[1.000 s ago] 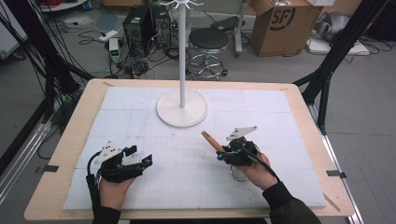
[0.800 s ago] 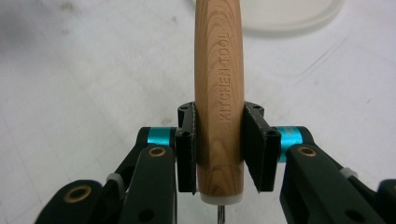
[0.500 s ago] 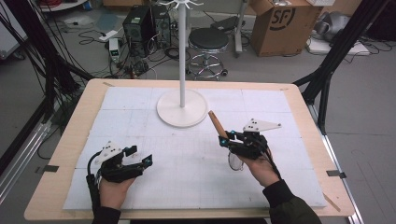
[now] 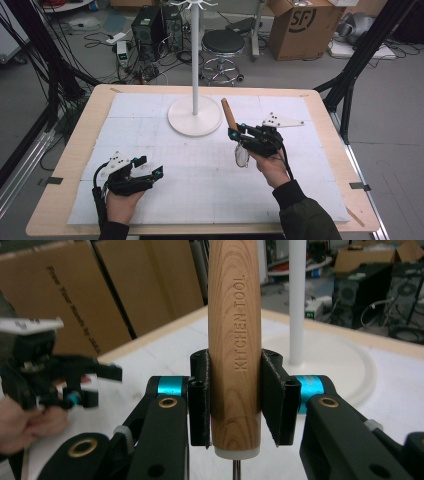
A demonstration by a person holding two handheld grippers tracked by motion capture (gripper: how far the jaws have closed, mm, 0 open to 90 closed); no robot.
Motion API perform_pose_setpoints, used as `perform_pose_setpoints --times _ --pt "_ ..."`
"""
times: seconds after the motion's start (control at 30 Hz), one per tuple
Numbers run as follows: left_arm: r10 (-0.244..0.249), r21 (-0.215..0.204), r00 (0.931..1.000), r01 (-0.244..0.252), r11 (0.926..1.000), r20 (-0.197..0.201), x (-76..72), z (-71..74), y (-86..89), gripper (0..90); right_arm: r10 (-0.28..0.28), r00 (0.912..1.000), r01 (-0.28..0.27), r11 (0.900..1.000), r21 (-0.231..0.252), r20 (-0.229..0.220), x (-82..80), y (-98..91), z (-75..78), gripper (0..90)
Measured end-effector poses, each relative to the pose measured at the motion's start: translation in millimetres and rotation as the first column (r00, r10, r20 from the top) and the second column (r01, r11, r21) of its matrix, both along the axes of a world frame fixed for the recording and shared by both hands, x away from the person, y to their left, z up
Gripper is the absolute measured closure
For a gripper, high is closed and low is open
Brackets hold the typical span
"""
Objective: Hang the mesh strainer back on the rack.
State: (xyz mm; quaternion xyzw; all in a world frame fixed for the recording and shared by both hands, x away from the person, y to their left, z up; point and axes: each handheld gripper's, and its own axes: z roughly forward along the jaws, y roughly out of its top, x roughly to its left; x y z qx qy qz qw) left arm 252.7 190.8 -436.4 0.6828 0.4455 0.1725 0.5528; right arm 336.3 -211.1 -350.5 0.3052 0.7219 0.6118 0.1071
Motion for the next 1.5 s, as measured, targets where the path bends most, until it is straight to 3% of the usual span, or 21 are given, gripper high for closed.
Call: perform_pose_setpoints --times 0.13,0.23,0.5,0.63,0.8,1.03,1.23,1.5 --pt "-0.001 0.004 1.0000 0.001 1.0000 -0.001 0.1 -0.5 1.5 21.9 0.030 0.9995 -0.030 0.9986 0.044 0.009 9.5 7.2 10.8 68.4" --pt "0.003 0.005 1.0000 -0.003 1.0000 -0.004 -0.9 -1.0 3.1 21.9 0.032 0.9993 -0.033 0.9984 0.045 0.019 16.5 11.0 17.5 68.4" --pt "0.022 -0.015 0.9997 -0.022 0.9996 -0.004 -4.4 -1.3 11.5 22.0 0.020 0.9988 -0.024 0.9954 0.092 0.044 34.6 16.1 35.7 68.4" --pt "0.007 -0.011 1.0000 -0.007 0.9999 -0.007 -3.2 -1.8 9.6 22.0 0.002 0.9976 -0.011 0.9912 0.132 0.069 41.6 15.4 46.3 68.4" --pt "-0.001 -0.012 1.0000 0.001 0.9999 -0.010 -2.6 -2.1 8.6 22.0 0.000 0.9979 -0.011 0.9843 0.176 0.065 50.1 16.3 58.8 68.4" --pt "-0.007 -0.010 0.9998 0.007 0.9999 -0.021 -2.8 -3.9 7.8 22.0 -0.003 0.9933 -0.019 0.9824 0.186 0.115 55.9 24.6 80.4 68.4" --pt "-0.007 -0.017 0.9999 0.007 0.9998 -0.012 -5.5 -2.4 7.8 22.0 -0.035 0.9889 -0.001 0.9697 0.244 0.145 63.4 31.4 91.1 68.4" --pt "-0.002 -0.024 0.9998 0.001 0.9997 -0.019 -5.7 -3.3 10.8 22.1 -0.038 0.9865 -0.007 0.9623 0.272 0.159 74.1 45.7 105.8 68.4"
